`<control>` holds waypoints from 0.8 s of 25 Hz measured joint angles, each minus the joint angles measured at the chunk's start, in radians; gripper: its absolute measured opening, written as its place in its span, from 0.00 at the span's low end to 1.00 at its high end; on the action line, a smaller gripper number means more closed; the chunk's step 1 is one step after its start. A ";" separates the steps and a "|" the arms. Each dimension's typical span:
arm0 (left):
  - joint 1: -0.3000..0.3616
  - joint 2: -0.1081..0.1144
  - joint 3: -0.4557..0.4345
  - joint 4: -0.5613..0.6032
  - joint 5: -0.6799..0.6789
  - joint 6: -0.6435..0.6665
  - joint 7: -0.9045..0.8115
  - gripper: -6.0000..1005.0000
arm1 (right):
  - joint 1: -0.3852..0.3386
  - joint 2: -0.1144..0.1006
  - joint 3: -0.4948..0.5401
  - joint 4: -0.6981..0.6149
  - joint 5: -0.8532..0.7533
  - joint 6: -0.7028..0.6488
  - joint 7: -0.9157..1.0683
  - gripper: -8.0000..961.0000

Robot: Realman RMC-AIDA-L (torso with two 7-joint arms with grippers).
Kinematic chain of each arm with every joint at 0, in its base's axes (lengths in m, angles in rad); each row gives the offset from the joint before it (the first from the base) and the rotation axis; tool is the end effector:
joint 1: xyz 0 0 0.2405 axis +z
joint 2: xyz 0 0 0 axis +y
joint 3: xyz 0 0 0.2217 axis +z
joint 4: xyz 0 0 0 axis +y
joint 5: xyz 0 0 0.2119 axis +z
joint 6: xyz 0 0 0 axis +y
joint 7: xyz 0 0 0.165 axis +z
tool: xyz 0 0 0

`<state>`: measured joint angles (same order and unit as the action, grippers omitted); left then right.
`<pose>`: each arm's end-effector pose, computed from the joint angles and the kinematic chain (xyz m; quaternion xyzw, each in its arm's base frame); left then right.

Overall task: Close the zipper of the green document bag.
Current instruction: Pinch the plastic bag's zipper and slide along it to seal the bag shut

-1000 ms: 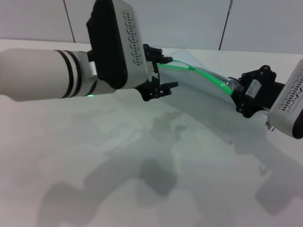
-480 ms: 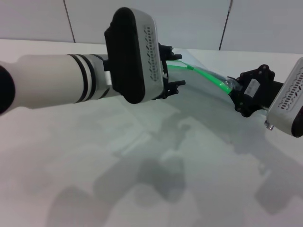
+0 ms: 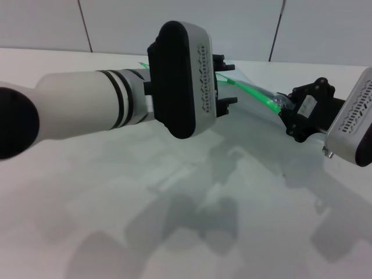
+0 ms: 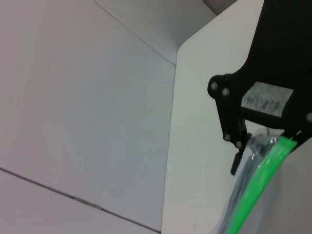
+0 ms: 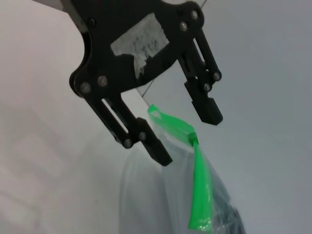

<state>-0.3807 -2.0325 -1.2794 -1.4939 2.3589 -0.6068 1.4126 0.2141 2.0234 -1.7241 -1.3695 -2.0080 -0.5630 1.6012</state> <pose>-0.0805 0.3638 -0.0445 -0.9088 0.2272 0.0305 0.3485 0.1649 0.3641 -0.0203 -0.9235 -0.0344 0.0188 0.3816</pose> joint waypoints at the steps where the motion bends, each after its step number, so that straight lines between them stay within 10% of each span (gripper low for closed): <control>1: -0.003 0.000 0.003 0.000 0.002 0.001 0.000 0.55 | 0.001 0.000 0.000 0.000 0.000 0.000 0.000 0.06; 20: -0.077 -0.001 0.031 0.081 0.031 0.013 -0.068 0.56 | 0.006 0.000 -0.007 0.006 0.001 0.000 0.000 0.06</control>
<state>-0.4574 -2.0340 -1.2486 -1.4130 2.3897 -0.5937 1.3448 0.2200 2.0233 -1.7308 -1.3637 -2.0068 -0.5630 1.6015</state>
